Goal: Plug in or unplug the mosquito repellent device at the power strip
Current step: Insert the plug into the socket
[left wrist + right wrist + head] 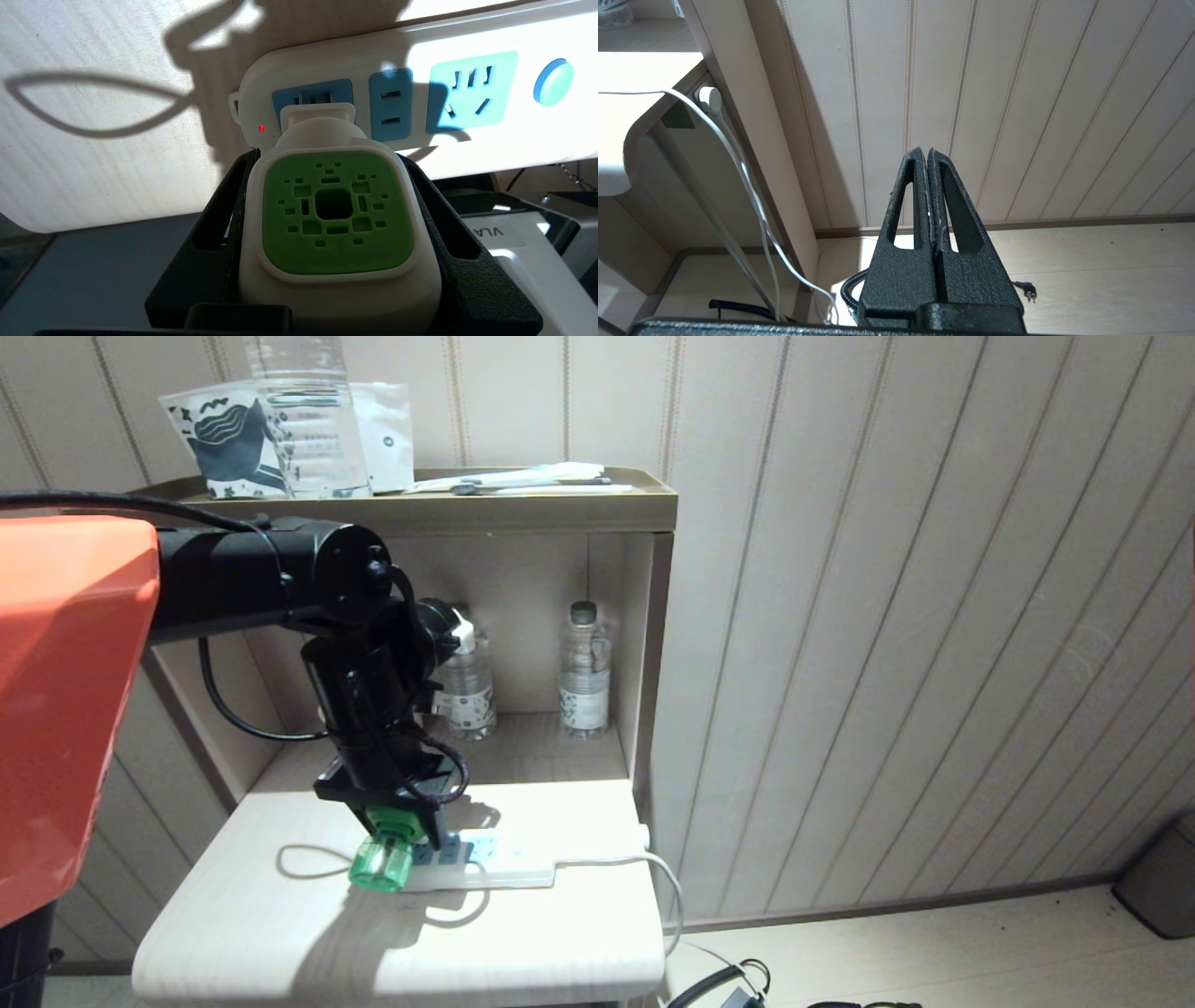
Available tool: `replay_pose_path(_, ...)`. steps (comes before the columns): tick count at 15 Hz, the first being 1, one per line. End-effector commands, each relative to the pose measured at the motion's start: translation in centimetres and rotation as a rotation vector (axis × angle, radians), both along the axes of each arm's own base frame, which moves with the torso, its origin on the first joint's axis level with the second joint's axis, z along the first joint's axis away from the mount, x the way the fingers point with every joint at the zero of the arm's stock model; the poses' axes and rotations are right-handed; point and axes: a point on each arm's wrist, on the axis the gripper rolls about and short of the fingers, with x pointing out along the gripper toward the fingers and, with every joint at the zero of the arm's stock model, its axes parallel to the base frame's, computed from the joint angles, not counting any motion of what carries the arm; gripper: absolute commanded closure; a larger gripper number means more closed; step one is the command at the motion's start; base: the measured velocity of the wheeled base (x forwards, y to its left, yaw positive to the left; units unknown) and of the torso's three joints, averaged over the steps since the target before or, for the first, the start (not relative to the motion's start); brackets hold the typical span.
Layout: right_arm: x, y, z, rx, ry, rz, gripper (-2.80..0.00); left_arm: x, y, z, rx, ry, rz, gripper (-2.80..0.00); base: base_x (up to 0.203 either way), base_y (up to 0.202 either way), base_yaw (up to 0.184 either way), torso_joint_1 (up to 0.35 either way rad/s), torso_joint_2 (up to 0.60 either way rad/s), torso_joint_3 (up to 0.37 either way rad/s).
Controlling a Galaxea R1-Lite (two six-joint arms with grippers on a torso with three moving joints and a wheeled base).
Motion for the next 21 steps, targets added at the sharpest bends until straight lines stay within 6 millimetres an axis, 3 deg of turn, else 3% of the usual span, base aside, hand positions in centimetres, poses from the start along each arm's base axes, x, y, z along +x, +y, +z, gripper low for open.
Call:
replay_pose_path(1, 0.0, 0.0, 0.0, 0.0, 0.0, 0.001, 0.0, 0.0, 0.3, -0.1, 0.01, 0.019, -0.001, 0.0, 0.0, 0.0, 0.0, 0.0, 0.0, 0.0)
replay_pose_path(12, 0.0, 0.0, 0.0, 0.001, 0.0, 0.001, 0.0, 0.0, 0.5, -0.6, 0.047, 0.046, -0.031, 0.0, 0.0, 0.0, 0.0, 0.0, 0.0, 0.0)
replay_pose_path(18, 0.0, 0.0, 0.0, 0.0, 0.0, 0.001, 0.0, 0.0, 0.6, 0.0, 0.053, 0.005, -0.036, 0.0, 0.0, 0.0, 0.0, 0.0, 0.0, 0.0)
replay_pose_path(21, 0.0, 0.0, 0.0, 0.0, 0.0, 0.001, 0.0, -0.7, 0.9, 1.4, 0.039, -0.019, -0.033, 0.0, 0.0, 0.0, 0.0, 0.0, 0.0, 0.0)
